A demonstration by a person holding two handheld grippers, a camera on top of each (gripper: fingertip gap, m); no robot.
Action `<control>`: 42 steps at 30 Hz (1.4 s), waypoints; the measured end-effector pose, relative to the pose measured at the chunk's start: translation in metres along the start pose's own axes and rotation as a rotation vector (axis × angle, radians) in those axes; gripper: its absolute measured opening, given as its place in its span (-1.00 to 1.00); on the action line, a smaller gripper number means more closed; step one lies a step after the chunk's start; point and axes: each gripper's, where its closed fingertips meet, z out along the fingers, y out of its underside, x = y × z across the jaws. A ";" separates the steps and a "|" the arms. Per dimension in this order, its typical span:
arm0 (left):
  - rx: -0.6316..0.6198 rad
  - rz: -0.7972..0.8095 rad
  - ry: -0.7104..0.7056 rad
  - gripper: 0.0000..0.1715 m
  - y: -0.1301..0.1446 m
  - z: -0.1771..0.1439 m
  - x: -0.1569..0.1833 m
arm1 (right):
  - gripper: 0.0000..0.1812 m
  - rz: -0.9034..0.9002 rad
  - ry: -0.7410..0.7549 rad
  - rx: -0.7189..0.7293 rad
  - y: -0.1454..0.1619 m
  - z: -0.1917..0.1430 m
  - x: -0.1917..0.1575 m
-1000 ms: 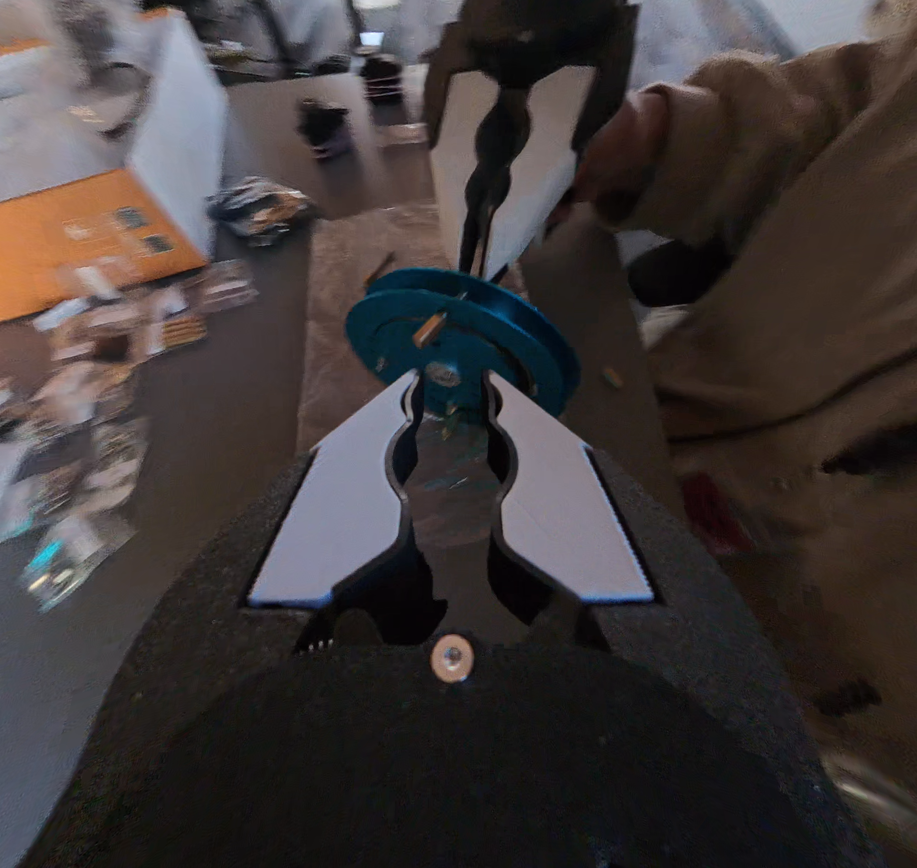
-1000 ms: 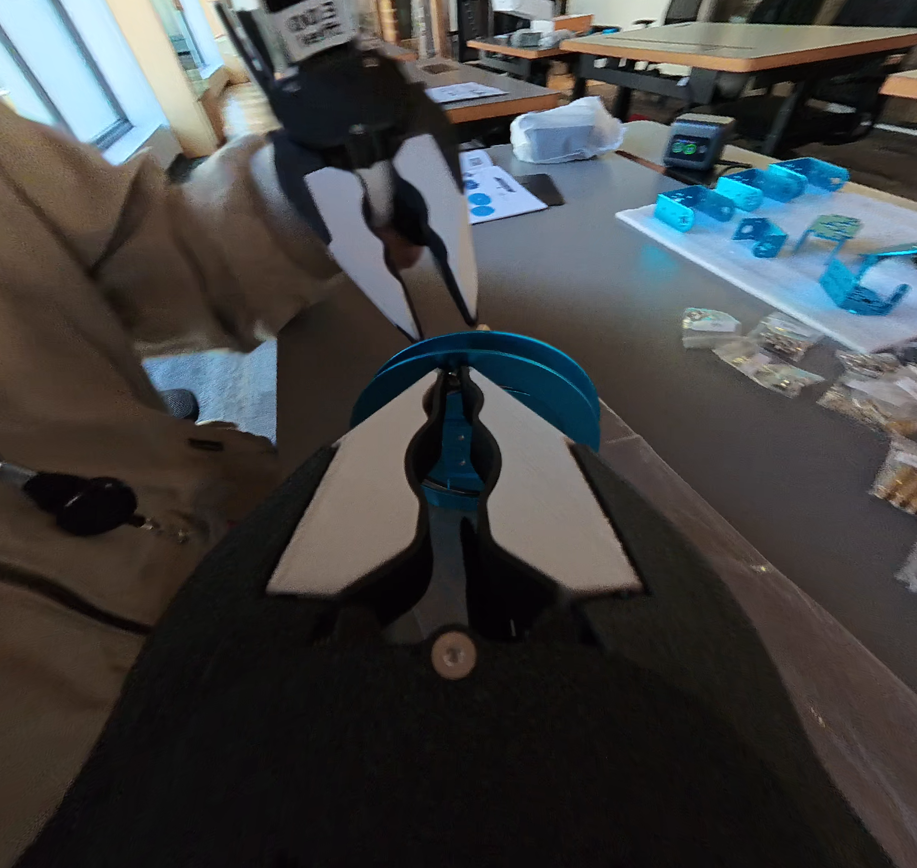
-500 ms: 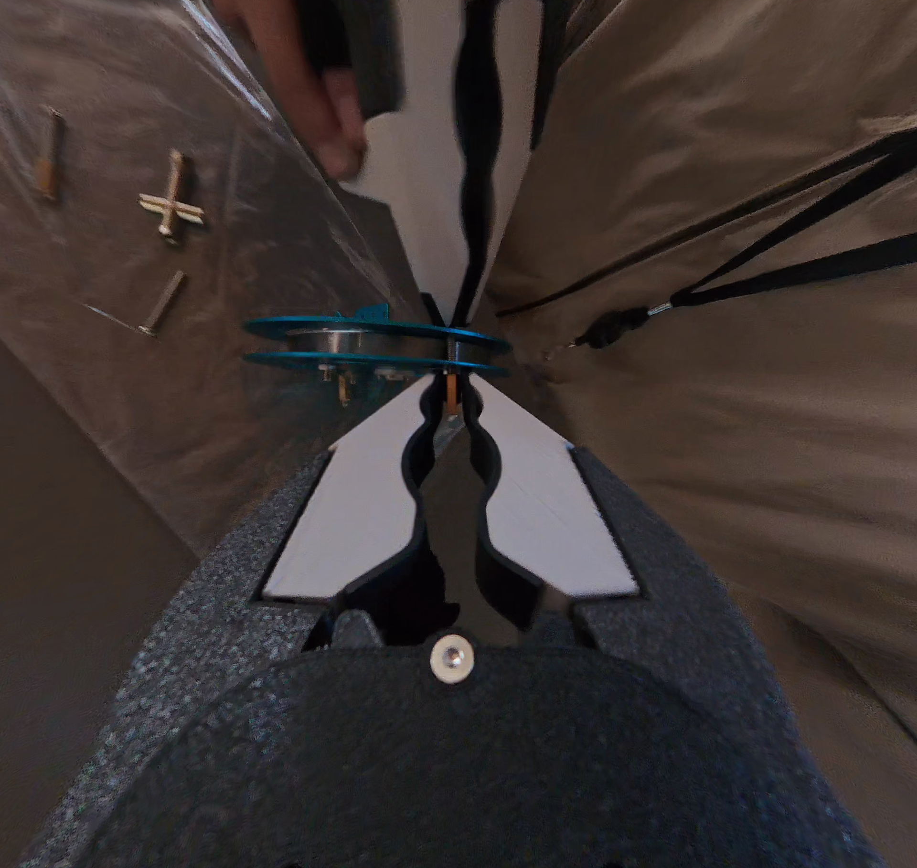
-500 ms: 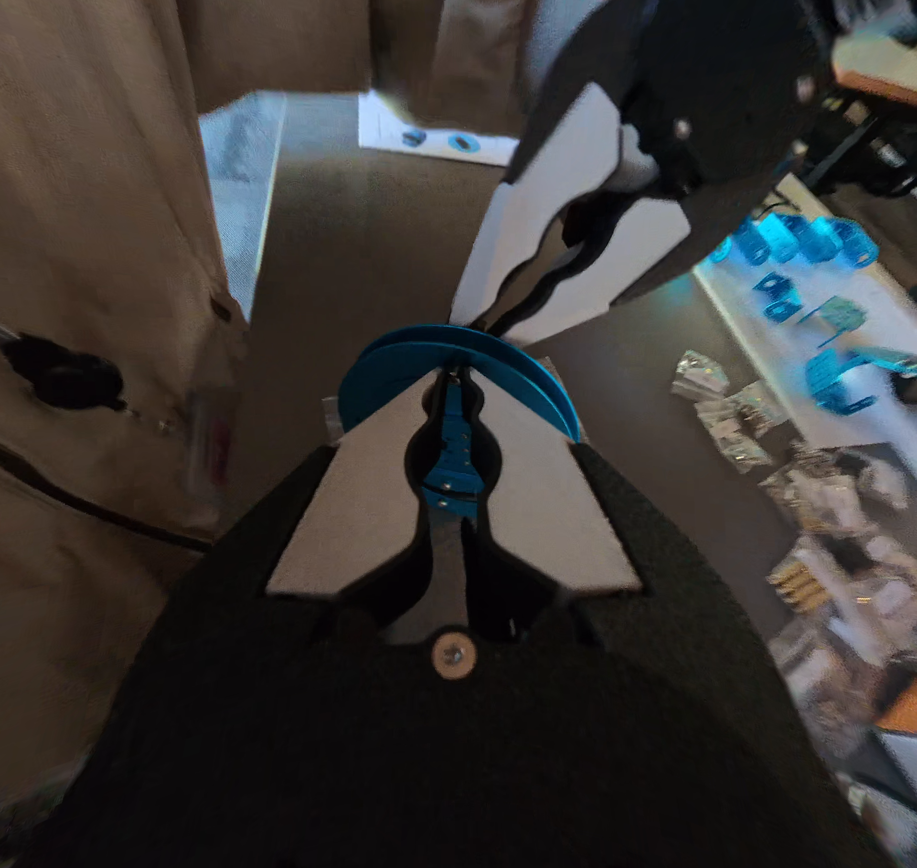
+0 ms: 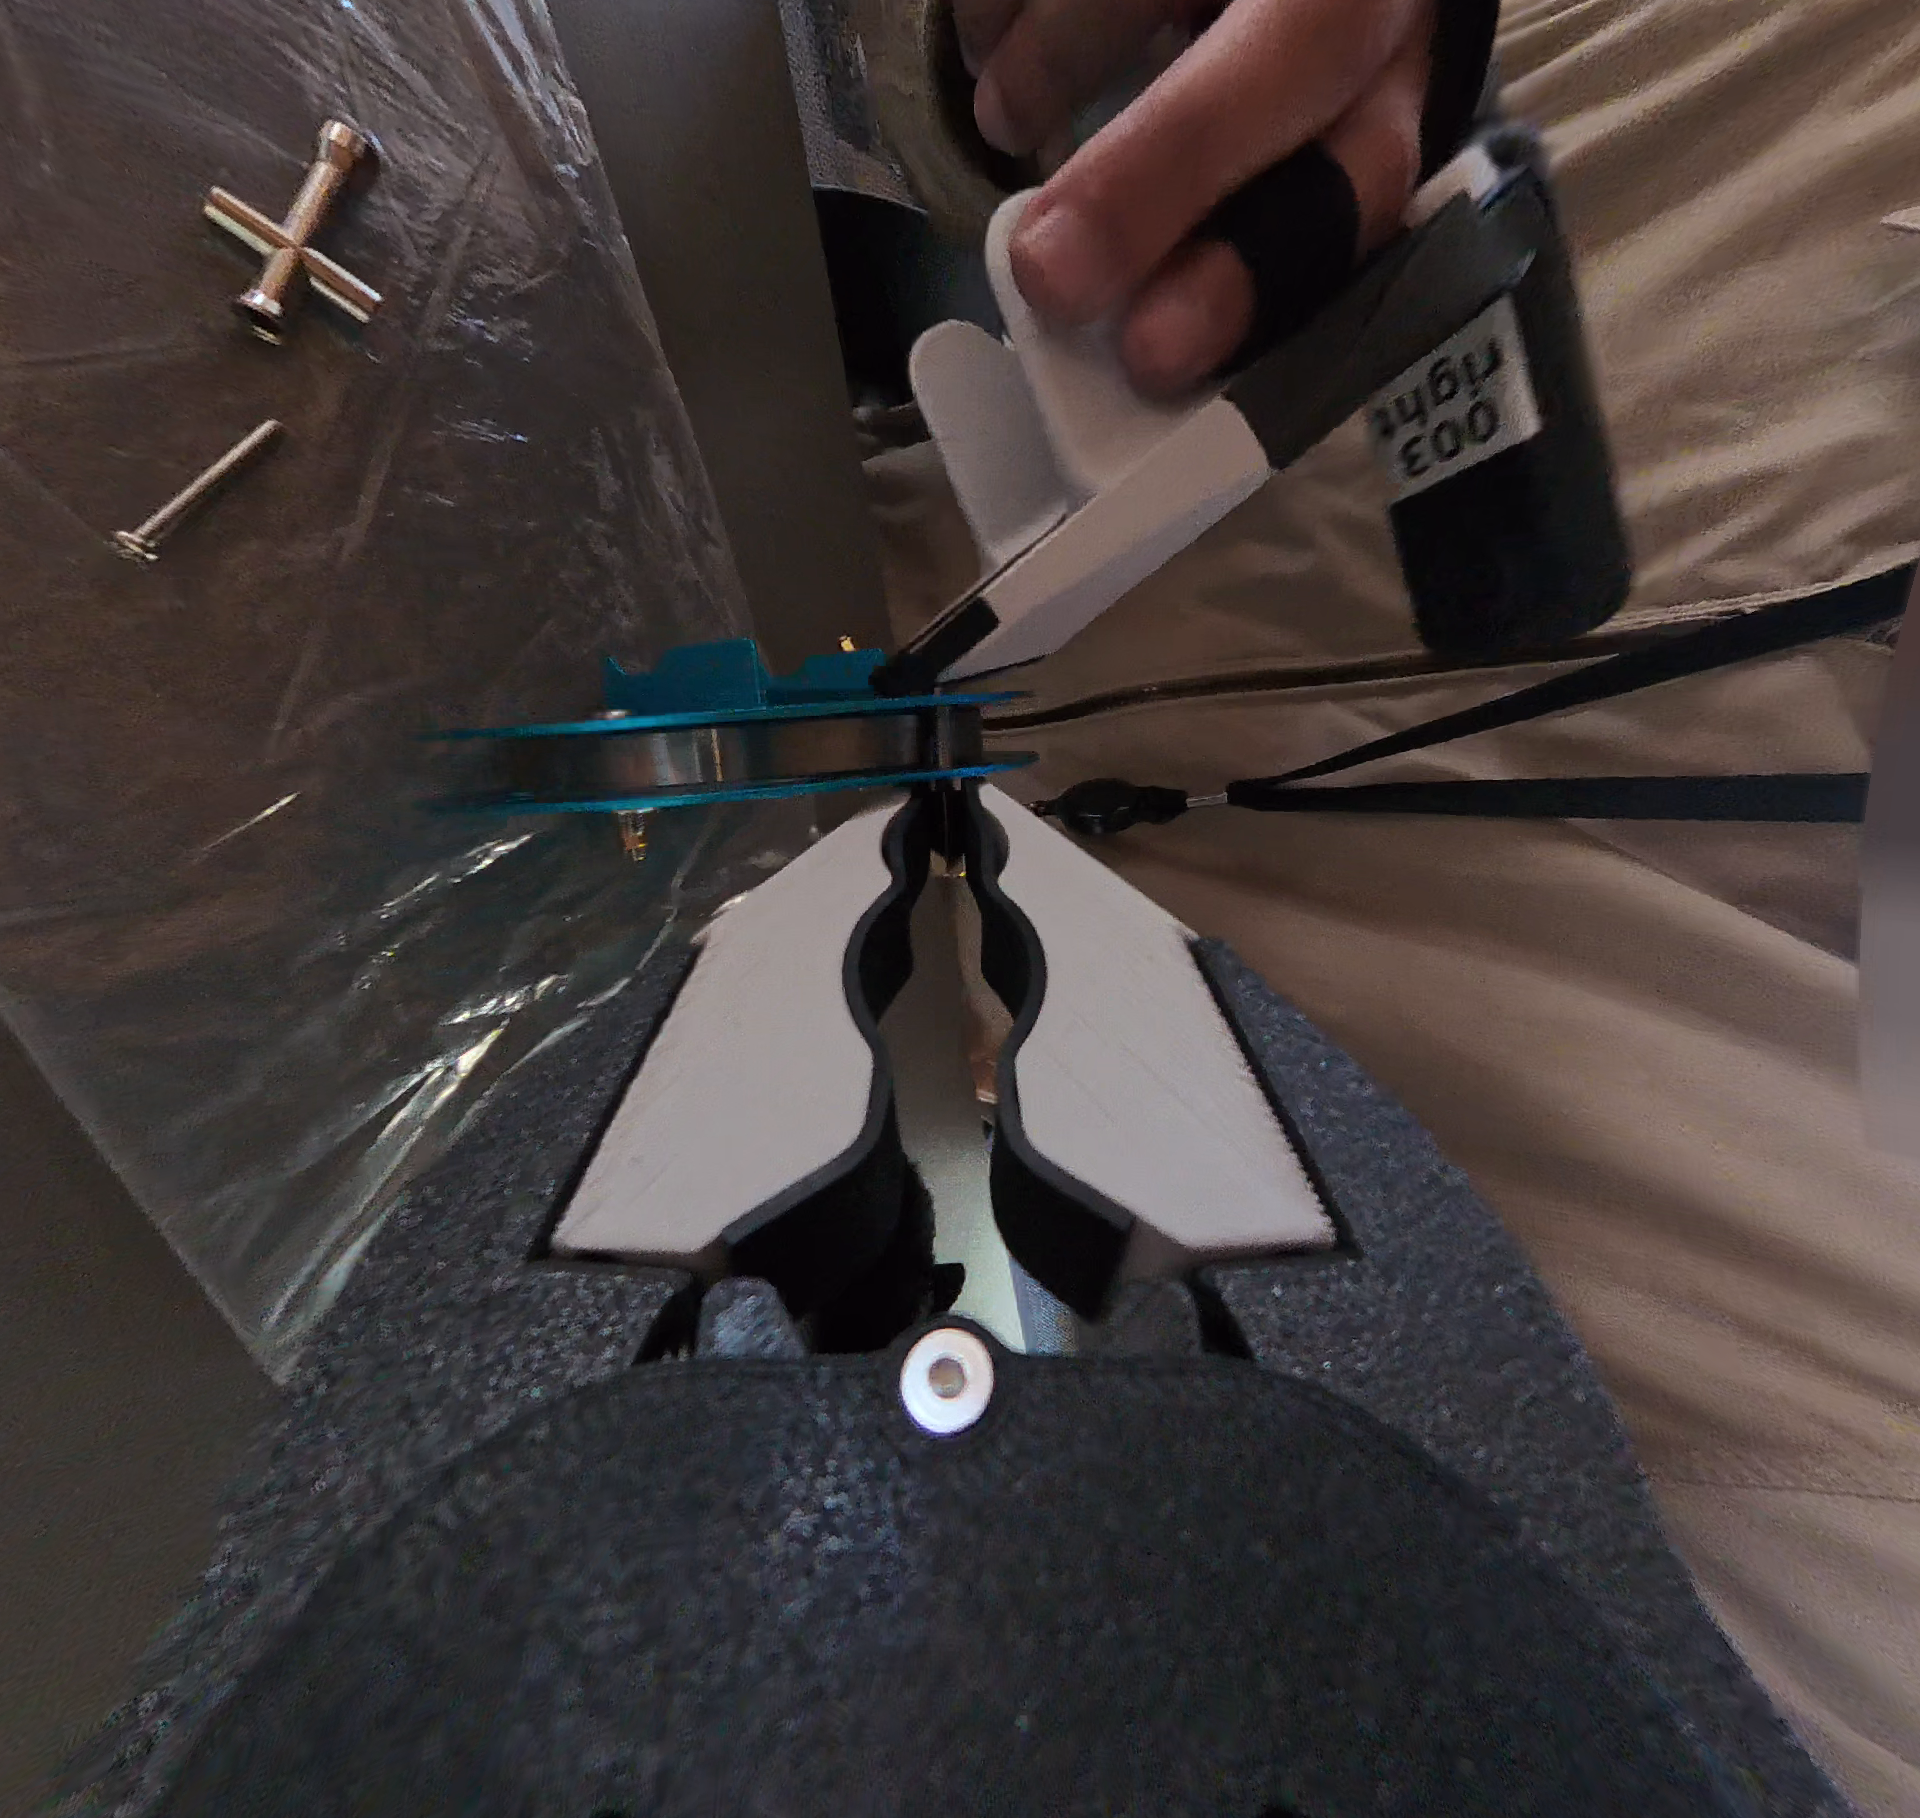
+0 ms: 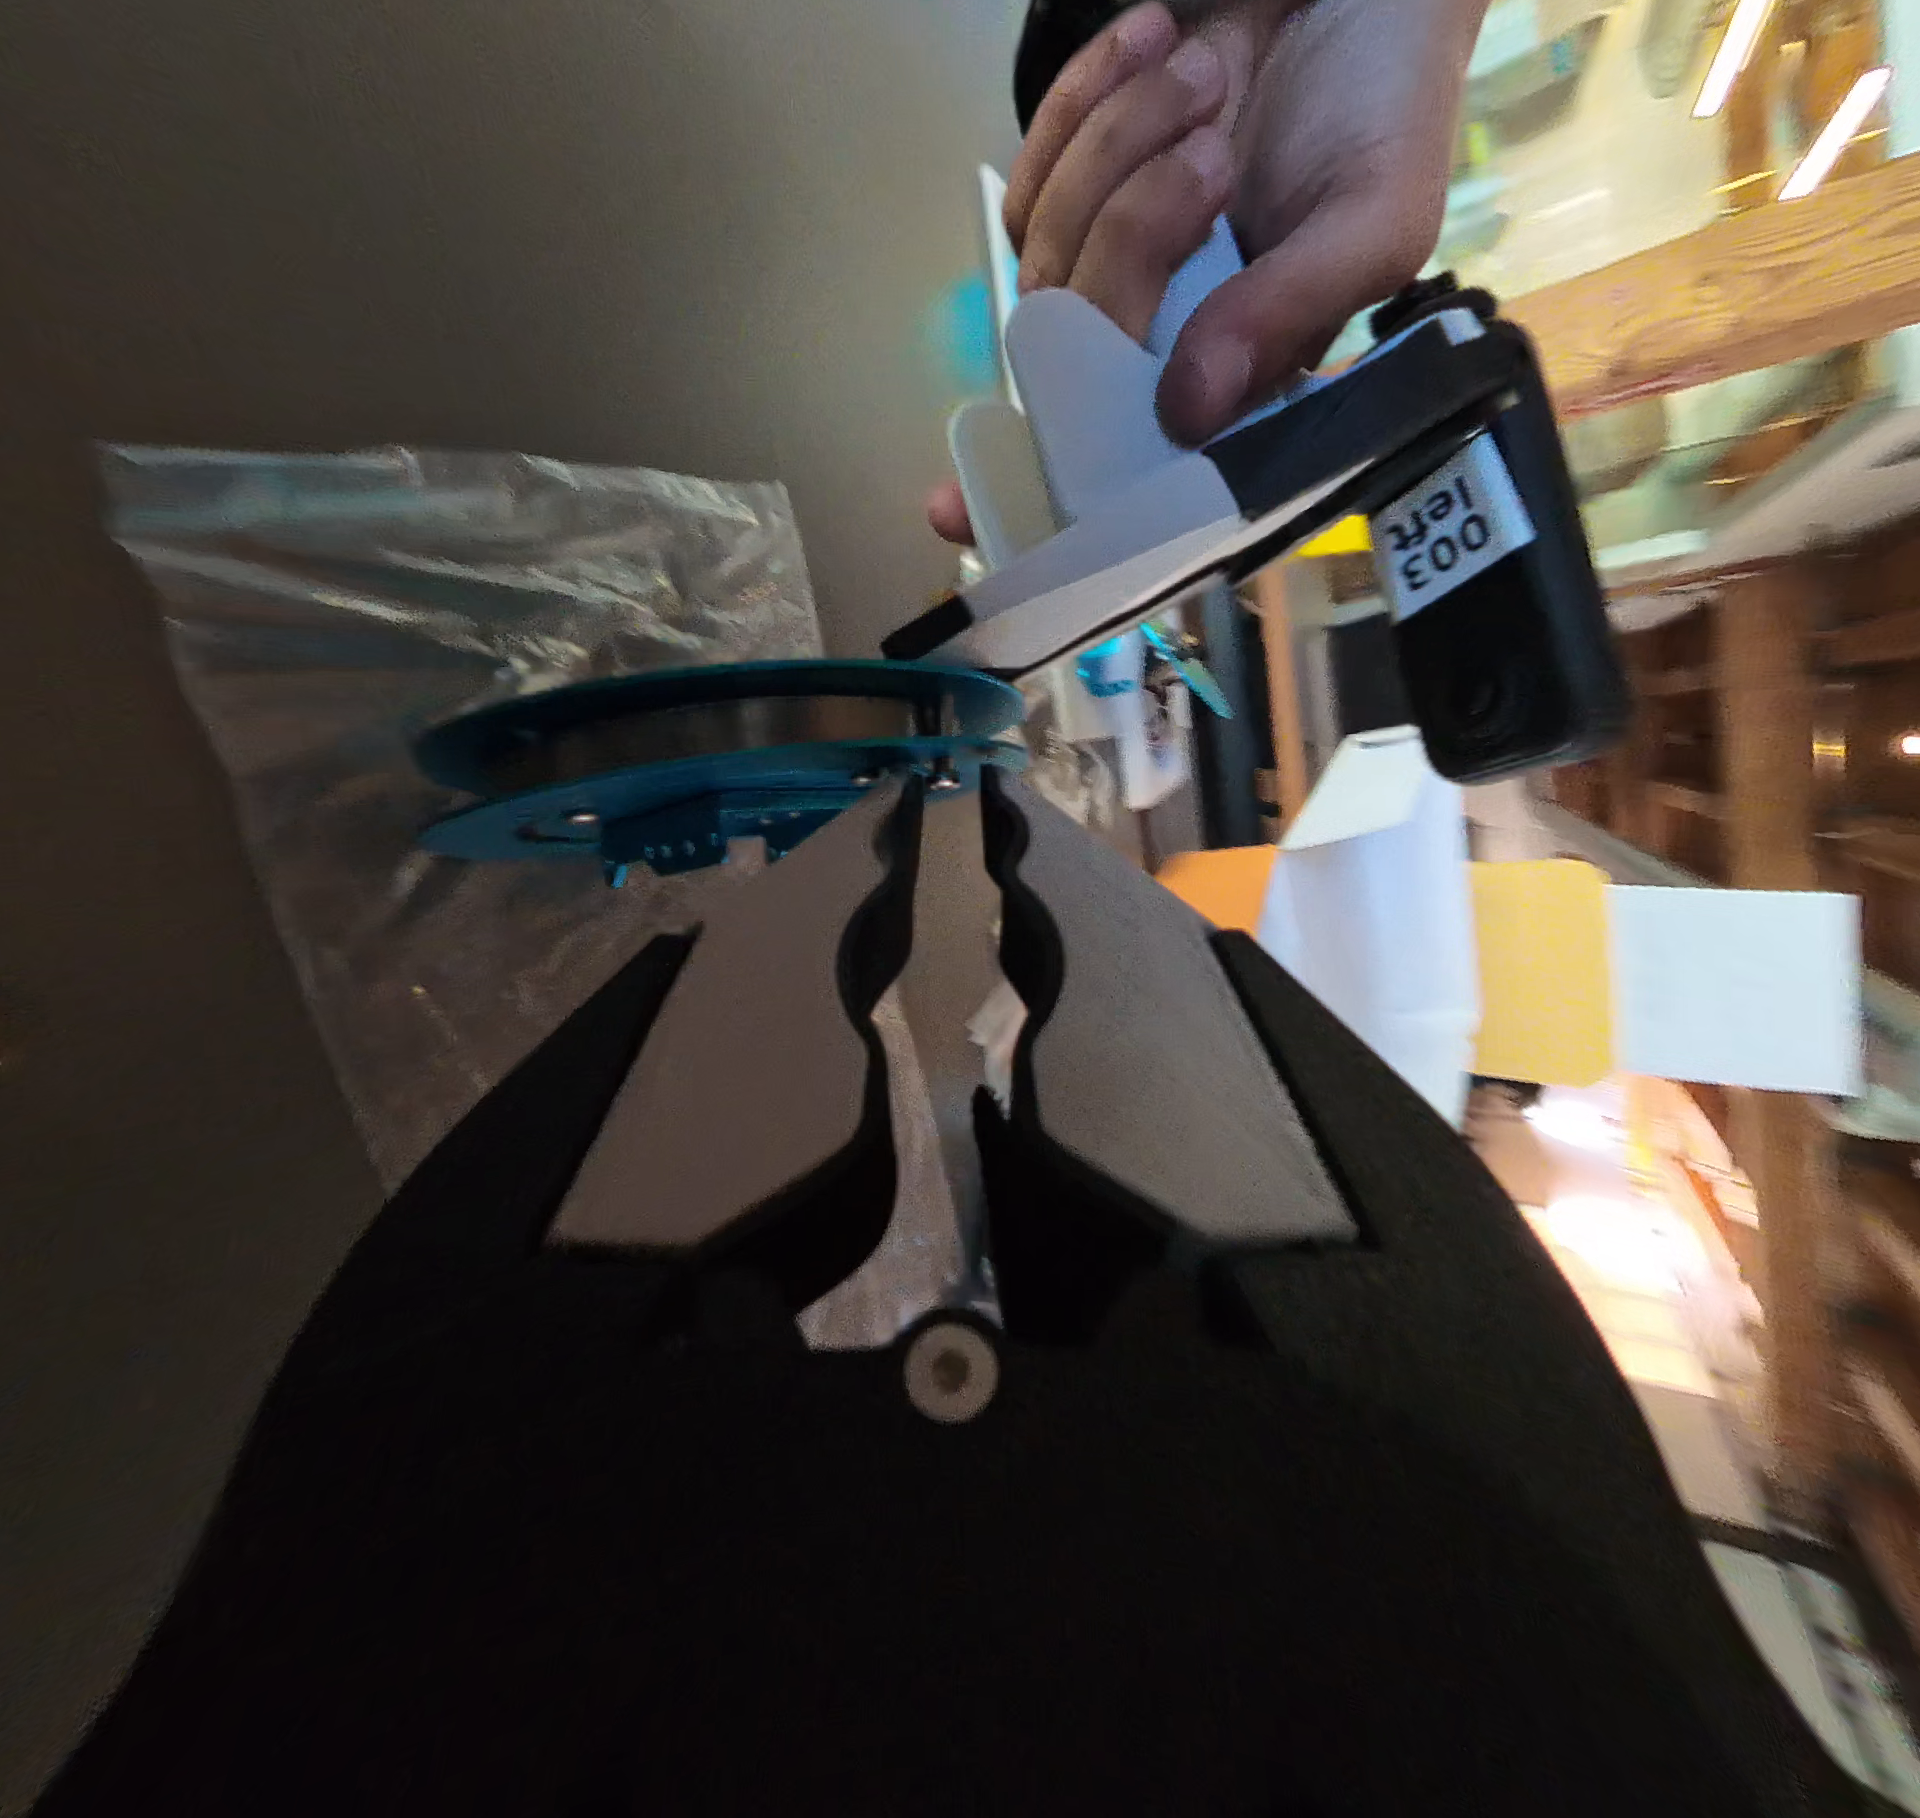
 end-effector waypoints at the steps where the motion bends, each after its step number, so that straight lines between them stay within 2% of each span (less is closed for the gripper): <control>1: -0.009 -0.011 0.006 -0.95 0.000 0.002 0.001 | -0.89 -0.045 0.033 -0.019 0.001 0.000 -0.001; 5: -0.020 -0.046 -0.010 -0.95 -0.002 0.005 0.002 | -0.96 -0.186 0.138 -0.068 0.004 0.000 0.000; 10: 0.072 -0.128 -0.116 -0.93 -0.016 -0.002 -0.008 | -0.96 -0.149 0.110 -0.164 0.019 0.002 0.006; 12: 0.078 -0.125 -0.164 -0.92 -0.016 -0.004 -0.010 | -0.97 -0.201 0.134 -0.153 0.020 0.004 0.008; 16: 0.111 -0.178 -0.132 -0.95 -0.016 -0.005 -0.008 | -0.96 -0.329 0.243 -0.137 0.021 0.010 0.015; 19: 0.161 -0.259 -0.119 -0.95 -0.019 -0.004 -0.011 | -0.95 -0.334 0.324 -0.121 0.025 0.014 0.020; 24: 0.177 -0.286 -0.076 -0.95 -0.016 0.004 -0.003 | -0.94 -0.380 0.451 -0.031 0.017 0.005 0.016; 27: 0.163 -0.263 -0.077 -0.96 -0.014 0.005 -0.003 | -0.96 -0.350 0.420 -0.029 0.015 0.004 0.015; 29: 0.147 -0.200 -0.145 -0.95 -0.015 0.002 -0.006 | -0.96 -0.286 0.347 -0.030 0.017 0.005 0.014; 33: 0.055 0.087 -0.430 -0.94 -0.013 -0.005 -0.014 | -0.97 -0.277 0.308 -0.029 0.017 0.007 0.014; 38: -0.043 0.253 -0.678 -0.95 -0.012 -0.006 -0.020 | -0.98 -0.221 0.254 -0.067 0.017 0.009 0.016; 42: -0.105 0.421 -0.855 -0.96 -0.013 -0.007 -0.022 | -0.98 -0.046 0.063 -0.088 0.016 0.006 0.010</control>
